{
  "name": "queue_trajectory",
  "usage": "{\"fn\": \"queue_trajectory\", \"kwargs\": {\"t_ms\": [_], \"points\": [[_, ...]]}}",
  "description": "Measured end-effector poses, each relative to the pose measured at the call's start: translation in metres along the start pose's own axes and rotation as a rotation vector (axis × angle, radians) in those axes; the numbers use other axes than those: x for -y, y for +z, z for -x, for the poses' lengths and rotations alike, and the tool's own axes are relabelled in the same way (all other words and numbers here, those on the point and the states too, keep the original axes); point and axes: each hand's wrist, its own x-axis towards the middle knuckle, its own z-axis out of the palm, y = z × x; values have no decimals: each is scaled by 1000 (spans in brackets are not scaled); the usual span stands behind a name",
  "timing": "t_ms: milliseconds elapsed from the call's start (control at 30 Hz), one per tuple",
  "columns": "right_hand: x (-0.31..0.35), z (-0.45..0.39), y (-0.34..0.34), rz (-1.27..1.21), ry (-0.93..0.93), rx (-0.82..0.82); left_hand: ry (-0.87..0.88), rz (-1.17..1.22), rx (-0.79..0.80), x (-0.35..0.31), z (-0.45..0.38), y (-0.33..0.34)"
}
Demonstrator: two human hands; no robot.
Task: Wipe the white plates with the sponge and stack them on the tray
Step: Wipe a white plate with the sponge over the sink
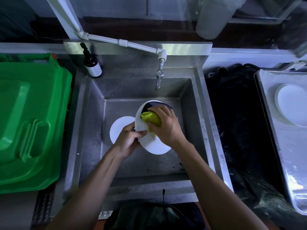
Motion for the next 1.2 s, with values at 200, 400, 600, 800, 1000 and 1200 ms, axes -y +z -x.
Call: {"fn": "queue_trajectory", "kwargs": {"t_ms": [200,400,600,800,1000,1200], "points": [[-8,12,-1,-29,40,18,13,-5,4,-8,-5,-6],[-27,29,-14,19,99,-3,84,-257,23,-23,-14,8],[-49,40,-42,141,131,-36,251,-747,49,-33,-24,42],[-77,48,-89,227,156,-111,443,-1175,22,-36,-32,90],[-112,64,-143,240,167,-215,699,-1464,11,-46,-40,148],[-160,90,-215,271,208,-270,825,-1555,157,-44,-61,247]]}}
